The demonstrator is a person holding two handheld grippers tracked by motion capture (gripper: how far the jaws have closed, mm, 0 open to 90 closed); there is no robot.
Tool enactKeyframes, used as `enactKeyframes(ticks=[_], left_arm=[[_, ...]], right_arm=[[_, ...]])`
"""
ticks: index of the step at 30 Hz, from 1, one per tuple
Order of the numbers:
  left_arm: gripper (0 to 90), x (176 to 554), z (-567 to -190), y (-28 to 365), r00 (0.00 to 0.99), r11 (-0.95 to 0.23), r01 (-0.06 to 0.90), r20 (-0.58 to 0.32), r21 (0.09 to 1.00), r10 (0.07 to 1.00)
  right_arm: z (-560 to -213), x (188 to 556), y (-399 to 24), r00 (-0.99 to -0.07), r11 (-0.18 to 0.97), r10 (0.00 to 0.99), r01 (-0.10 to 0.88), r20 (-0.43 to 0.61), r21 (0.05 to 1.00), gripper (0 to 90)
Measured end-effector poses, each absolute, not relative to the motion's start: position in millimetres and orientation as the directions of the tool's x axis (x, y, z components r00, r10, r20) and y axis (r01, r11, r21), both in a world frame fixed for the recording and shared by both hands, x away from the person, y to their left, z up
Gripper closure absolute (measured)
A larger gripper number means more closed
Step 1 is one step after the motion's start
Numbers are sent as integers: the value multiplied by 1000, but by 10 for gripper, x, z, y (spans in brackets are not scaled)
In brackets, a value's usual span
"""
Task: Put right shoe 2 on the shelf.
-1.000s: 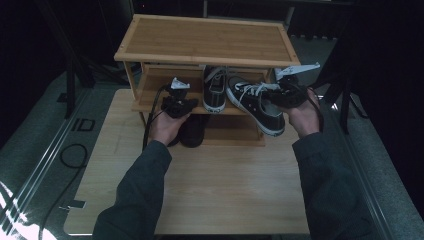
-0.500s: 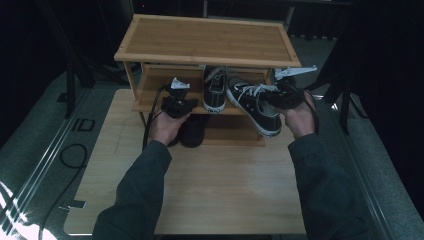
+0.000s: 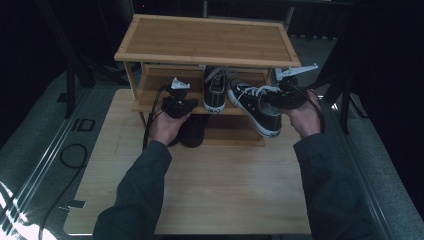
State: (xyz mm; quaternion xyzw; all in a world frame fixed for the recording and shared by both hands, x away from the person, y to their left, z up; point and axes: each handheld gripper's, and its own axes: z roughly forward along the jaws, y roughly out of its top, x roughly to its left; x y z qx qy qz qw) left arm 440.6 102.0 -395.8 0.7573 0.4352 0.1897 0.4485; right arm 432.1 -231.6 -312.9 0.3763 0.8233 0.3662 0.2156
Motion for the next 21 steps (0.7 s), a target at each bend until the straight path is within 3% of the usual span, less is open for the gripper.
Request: enactKeyframes(ticks=[11, 21], left_arm=[[900, 4407, -3955, 1026, 554, -228, 490, -99, 841, 827], [899, 4407, -3955, 1027, 554, -228, 490, -98, 841, 827]], right_arm=[[-2994, 4168, -2487, -641, 444, 763, 435, -76, 783, 773], [-3003, 4071, -2588, -635, 486, 763, 437, -123, 757, 900]])
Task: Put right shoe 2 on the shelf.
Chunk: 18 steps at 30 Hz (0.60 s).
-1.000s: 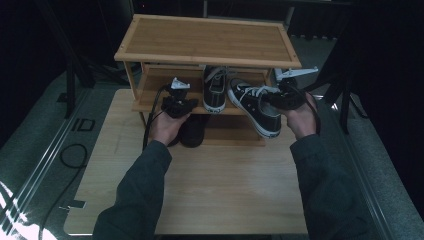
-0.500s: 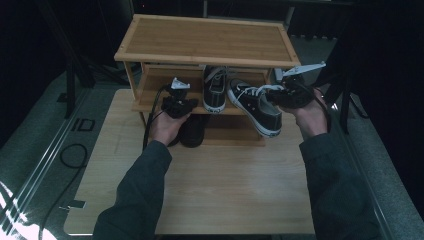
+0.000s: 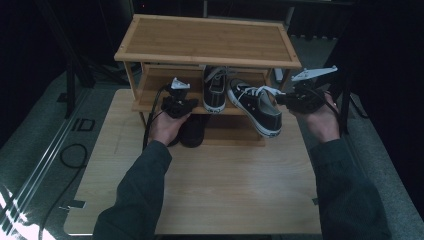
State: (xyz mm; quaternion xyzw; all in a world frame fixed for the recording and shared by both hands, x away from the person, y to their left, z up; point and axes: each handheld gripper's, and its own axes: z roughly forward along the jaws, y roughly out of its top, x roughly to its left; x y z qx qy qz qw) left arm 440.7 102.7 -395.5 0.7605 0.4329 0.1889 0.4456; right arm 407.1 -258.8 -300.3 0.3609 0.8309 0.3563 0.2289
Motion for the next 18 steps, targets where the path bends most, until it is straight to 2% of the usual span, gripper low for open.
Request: enactKeyframes(ticks=[18], left_arm=[[899, 4408, -3956, 1028, 556, -234, 487, -92, 841, 826]], right_arm=[[-3381, 3818, -2825, -672, 527, 731, 446, -119, 723, 900]])
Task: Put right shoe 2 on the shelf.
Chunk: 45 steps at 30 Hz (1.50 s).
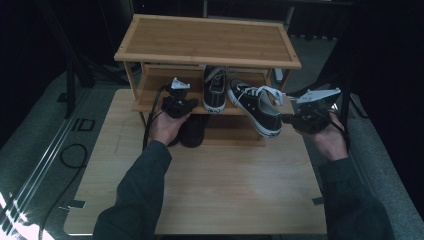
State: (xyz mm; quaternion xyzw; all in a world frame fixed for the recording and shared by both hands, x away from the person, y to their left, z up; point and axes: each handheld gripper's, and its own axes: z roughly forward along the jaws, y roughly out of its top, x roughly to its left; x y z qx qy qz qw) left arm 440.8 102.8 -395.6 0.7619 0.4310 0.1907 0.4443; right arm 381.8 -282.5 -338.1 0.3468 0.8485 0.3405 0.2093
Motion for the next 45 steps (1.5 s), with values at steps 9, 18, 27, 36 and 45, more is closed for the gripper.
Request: enactKeyframes(ticks=[9, 18, 27, 36, 45], left_arm=[[900, 4407, -3956, 1029, 555, -233, 488, -92, 841, 827], [900, 4407, -3955, 1028, 555, -235, 487, -91, 841, 827], [899, 4405, -3956, 1026, 554, -234, 488, -91, 841, 828], [900, 4411, -3951, 1027, 552, -230, 495, -99, 838, 828], [900, 4409, -3951, 1024, 552, -232, 493, -95, 838, 829]], right_arm=[[-3468, 3640, -2874, -692, 546, 711, 434, -123, 717, 900], [-3530, 3426, -2846, -728, 581, 672, 404, -136, 706, 900], [-3539, 3385, -2815, -748, 586, 651, 388, -128, 712, 900], [-3491, 3356, -2745, -763, 584, 631, 347, -141, 734, 900], [-3504, 3388, -2579, -796, 580, 593, 318, -121, 750, 900]])
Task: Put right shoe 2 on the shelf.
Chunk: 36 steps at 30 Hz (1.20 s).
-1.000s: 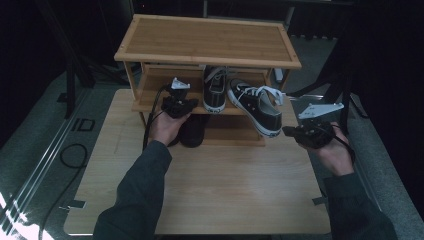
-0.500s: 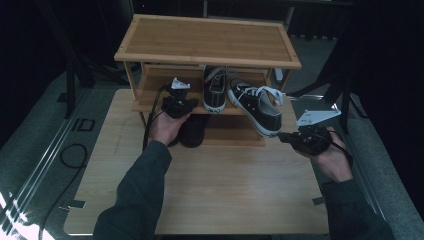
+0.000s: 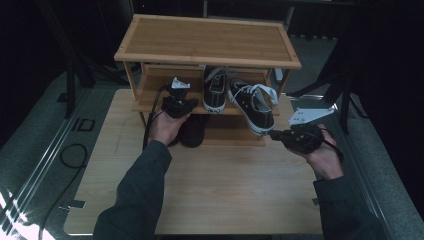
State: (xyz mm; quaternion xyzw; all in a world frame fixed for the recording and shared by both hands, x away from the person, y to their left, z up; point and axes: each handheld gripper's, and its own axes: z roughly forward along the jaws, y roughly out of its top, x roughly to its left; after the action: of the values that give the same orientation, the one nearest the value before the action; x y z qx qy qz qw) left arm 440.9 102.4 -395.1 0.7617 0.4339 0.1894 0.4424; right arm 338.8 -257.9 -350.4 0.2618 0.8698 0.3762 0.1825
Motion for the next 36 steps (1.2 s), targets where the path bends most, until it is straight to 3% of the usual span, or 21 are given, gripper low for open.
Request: enactKeyframes(ticks=[24, 27, 30, 36], left_arm=[[900, 4414, -3954, 1032, 555, -232, 493, -98, 839, 826], [900, 4413, -3955, 1032, 553, -228, 494, -101, 839, 827], [900, 4415, -3957, 1036, 554, -224, 495, -106, 840, 826], [900, 4411, -3956, 1031, 553, -226, 494, -102, 839, 827]], right_arm=[[-3577, 3565, -2166, -839, 589, 536, 288, -98, 755, 900], [-3604, 3601, -2100, -814, 613, 560, 282, -154, 738, 900], [-3619, 3654, -2086, -828, 580, 551, 293, -101, 760, 900], [-3632, 3668, -2004, -834, 578, 543, 283, -101, 765, 900]])
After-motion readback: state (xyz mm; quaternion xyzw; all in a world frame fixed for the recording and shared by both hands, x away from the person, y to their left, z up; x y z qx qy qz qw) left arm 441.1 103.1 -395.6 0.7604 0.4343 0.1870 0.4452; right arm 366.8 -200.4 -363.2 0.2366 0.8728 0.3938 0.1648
